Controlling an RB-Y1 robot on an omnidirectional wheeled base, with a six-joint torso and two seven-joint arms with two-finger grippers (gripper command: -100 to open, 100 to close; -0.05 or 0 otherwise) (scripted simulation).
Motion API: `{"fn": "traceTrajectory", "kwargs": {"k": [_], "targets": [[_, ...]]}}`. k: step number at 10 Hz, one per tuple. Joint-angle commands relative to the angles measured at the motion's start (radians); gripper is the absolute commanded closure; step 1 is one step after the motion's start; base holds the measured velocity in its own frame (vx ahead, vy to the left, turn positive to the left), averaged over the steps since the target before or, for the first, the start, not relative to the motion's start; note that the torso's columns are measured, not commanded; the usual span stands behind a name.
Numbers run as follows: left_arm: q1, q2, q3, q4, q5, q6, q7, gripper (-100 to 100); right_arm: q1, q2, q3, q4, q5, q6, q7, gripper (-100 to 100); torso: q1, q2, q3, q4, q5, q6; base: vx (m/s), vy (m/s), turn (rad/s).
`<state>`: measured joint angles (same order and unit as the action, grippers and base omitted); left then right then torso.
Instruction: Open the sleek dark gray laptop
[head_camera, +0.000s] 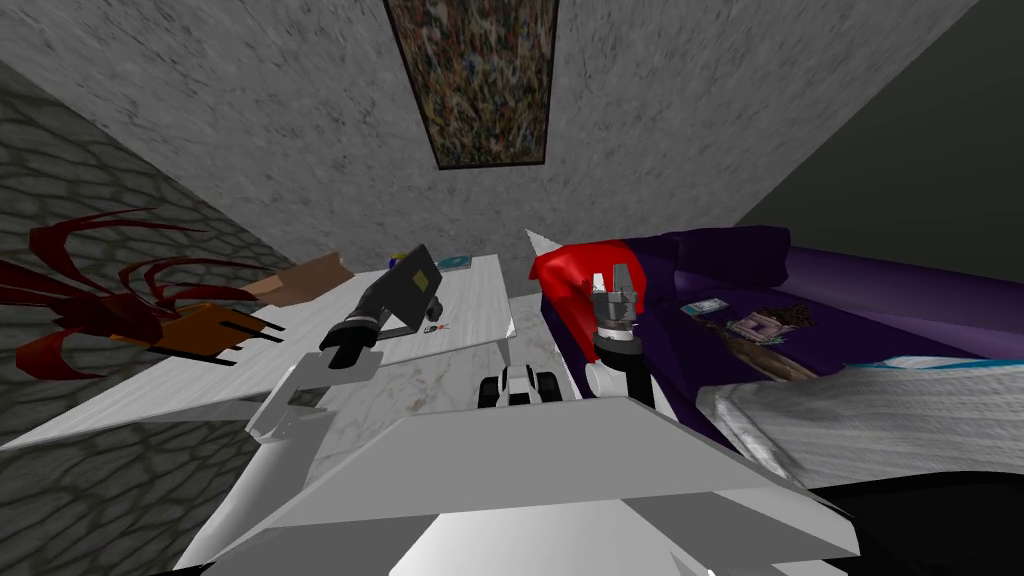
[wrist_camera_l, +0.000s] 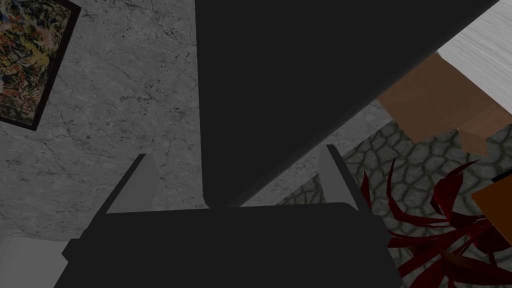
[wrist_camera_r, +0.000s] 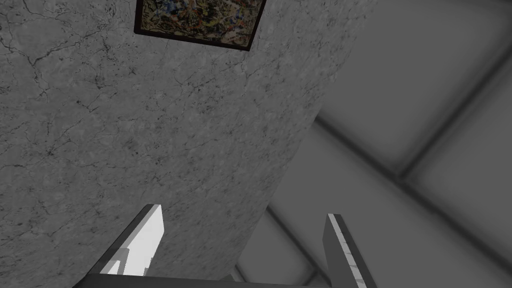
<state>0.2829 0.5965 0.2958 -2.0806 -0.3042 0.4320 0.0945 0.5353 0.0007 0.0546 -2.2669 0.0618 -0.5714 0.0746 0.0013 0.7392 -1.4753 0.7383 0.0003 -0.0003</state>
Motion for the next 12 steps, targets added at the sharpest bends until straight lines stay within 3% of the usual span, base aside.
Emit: {"fn": "traceTrajectory", "kwargs": {"k": [1, 2, 3, 4, 5, 7, 12], "targets": [[0.006, -0.004, 0.002, -0.038, -0.006, 0.044, -0.003, -100, 0.000, 0.000, 0.000, 0.000, 0.000, 0.000, 0.000, 0, 0.003, -0.001, 0.000, 0.000, 0.001, 0.001, 0.063, 0.079, -0.103], [0.004, -0.003, 0.001, -0.027, -0.005, 0.030, -0.002, -100, 0.000, 0.000, 0.000, 0.000, 0.000, 0.000, 0.000, 0, 0.003, -0.002, -0.001, -0.001, 0.001, 0.000, 0.028, 0.042, -0.020], [0.001, -0.001, 0.000, -0.005, -0.001, 0.006, 0.000, 100, 0.000, 0.000, 0.000, 0.000, 0.000, 0.000, 0.000, 0, -0.001, -0.001, 0.000, 0.000, 0.000, 0.000, -0.027, -0.029, 0.107], [-0.001, -0.001, 0.000, -0.017, -0.003, 0.021, -0.002, 100, 0.000, 0.000, 0.000, 0.000, 0.000, 0.000, 0.000, 0, -0.005, 0.002, 0.002, 0.000, 0.000, -0.002, -0.017, -0.017, 0.023], [-0.007, -0.001, 0.003, -0.025, 0.038, 0.043, 0.027, 100, 0.000, 0.000, 0.000, 0.000, 0.000, 0.000, 0.000, 0, -0.002, 0.002, 0.002, 0.001, 0.002, -0.001, -0.019, 0.071, 0.000], [-0.015, -0.006, 0.007, -0.035, 0.082, 0.070, 0.060, 100, 0.000, 0.000, 0.000, 0.000, 0.000, 0.000, 0.000, 0, 0.006, 0.001, 0.002, 0.001, 0.004, -0.001, -0.017, 0.139, -0.008], [-0.034, -0.016, 0.015, -0.061, 0.190, 0.137, 0.144, 100, 0.000, 0.000, 0.000, 0.000, 0.000, 0.000, 0.000, 0, 0.001, -0.002, -0.001, -0.002, 0.002, -0.001, -0.011, 0.111, 0.004]]}}
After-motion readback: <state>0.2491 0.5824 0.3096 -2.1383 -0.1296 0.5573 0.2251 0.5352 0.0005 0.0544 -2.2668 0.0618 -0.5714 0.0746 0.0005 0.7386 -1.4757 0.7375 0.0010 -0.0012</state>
